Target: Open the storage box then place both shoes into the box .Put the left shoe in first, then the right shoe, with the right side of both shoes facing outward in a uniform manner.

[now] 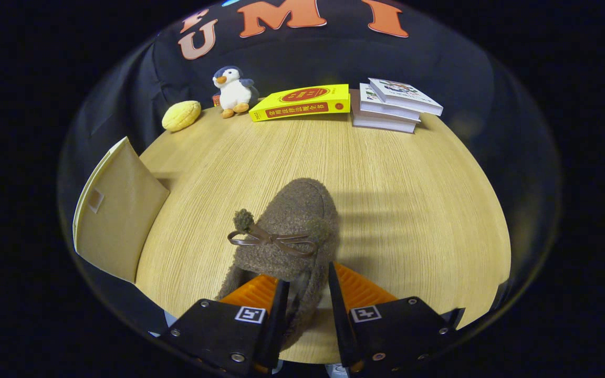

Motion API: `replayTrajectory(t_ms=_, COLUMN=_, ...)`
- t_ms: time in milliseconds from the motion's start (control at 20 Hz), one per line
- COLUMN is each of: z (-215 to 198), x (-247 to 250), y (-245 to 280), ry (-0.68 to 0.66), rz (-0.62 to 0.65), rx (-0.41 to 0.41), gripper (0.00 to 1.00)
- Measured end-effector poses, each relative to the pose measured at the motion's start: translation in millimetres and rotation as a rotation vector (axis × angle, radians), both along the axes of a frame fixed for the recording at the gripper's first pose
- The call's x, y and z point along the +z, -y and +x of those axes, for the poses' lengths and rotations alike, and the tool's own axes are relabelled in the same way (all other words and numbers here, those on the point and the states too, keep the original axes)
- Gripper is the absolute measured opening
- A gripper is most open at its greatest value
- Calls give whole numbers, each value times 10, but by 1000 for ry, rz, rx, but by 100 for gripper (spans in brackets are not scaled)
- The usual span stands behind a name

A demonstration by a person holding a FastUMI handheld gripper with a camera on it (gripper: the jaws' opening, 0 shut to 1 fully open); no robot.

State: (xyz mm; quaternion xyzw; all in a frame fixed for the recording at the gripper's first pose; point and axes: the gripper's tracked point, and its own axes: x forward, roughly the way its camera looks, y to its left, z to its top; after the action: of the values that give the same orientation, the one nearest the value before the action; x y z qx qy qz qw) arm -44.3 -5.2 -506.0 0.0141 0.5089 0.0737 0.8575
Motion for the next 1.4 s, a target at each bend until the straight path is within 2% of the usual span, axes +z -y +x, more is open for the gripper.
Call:
replayTrajectory(t_ms=100, z=49, x=-36, y=3, ry=-9, rz=11, rx=-26, gripper=38)
replayTrajectory(t_ms=200, z=107, x=-33, y=85, ry=-3, rz=-3, rx=-66, gripper=26)
replayTrajectory(t_ms=250, z=123, x=-24, y=116, ry=-3, rz=-10, rx=-86, gripper=16)
replayTrajectory(t_ms=350, z=95, x=3, y=140, ry=-22, rz=-12, rx=-125, gripper=6)
replayTrajectory(t_ms=750, z=157, x=755, y=-235, ry=35, rz=24, rx=-254, gripper=4)
replayTrajectory(t_ms=1100, z=220, x=1385, y=-1120, ry=90, rz=64, rx=-270, gripper=4)
replayTrajectory(t_ms=1400, z=250, x=1857, y=-1915, ry=122, rz=112, rx=-244, gripper=4)
